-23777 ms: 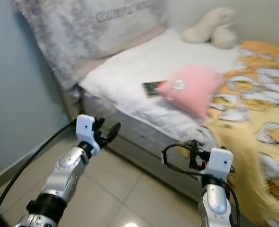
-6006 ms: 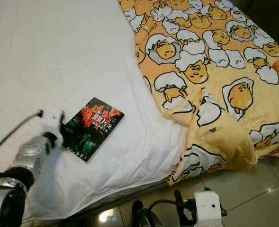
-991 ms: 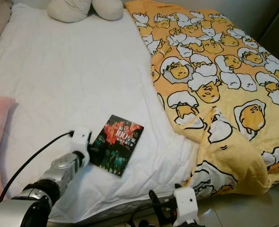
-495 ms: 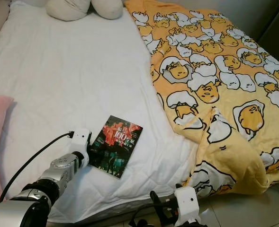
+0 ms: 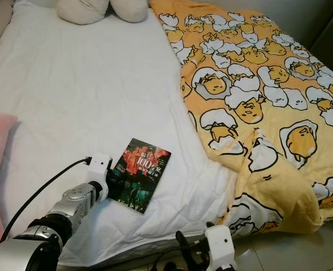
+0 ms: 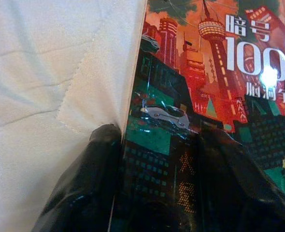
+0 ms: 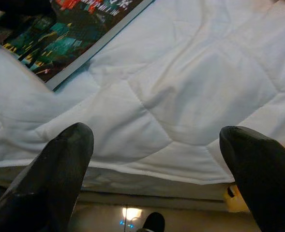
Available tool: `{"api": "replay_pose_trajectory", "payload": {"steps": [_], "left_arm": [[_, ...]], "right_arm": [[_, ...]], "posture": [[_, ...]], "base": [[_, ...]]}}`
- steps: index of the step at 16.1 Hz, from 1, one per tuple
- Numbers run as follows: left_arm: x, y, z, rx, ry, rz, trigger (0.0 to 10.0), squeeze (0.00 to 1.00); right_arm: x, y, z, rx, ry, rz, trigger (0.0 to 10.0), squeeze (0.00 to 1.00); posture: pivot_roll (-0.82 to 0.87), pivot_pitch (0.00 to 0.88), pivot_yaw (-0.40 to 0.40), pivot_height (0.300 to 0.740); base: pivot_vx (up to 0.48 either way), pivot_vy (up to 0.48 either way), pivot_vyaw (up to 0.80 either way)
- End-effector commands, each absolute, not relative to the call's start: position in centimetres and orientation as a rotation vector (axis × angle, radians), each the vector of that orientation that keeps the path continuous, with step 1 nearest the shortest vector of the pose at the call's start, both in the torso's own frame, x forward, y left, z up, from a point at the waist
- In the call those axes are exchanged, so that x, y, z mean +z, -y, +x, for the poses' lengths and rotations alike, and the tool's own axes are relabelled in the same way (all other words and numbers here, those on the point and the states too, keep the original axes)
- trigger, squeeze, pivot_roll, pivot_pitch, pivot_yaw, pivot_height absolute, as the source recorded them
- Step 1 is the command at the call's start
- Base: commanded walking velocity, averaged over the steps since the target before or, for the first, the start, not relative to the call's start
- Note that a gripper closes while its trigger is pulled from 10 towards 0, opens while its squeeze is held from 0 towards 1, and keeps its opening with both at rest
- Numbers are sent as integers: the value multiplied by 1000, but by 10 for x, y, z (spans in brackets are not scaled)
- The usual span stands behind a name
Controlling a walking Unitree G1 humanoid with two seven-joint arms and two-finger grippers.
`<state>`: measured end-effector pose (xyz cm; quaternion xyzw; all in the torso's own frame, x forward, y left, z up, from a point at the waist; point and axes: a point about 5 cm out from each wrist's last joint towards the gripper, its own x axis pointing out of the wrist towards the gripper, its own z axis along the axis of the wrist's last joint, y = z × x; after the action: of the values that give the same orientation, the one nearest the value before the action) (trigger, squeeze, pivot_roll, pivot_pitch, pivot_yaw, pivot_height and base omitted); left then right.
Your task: Clean up the room
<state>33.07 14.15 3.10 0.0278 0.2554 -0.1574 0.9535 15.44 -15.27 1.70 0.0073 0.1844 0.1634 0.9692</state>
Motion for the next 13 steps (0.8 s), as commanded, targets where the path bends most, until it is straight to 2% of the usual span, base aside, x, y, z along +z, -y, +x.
{"api": "replay_pose_trajectory", "payload": {"steps": [1,9,13], "left_arm": [[-2,-143,304,-325,-703,80,0,0],[0,-130,305,-337,-705,-12,0,0],[13,-126,317,-296,-626,-139,0,0]], "right_arm": [[18,156,152,319,-383,7,10000,0],[19,158,157,302,-378,6,10000,0],[18,160,157,299,-380,2,10000,0]], "posture": [[-75,223,-83,740],[-72,230,-80,740],[-72,216,-72,740]], "base": [[0,0,0],[0,0,0],[0,0,0]]}}
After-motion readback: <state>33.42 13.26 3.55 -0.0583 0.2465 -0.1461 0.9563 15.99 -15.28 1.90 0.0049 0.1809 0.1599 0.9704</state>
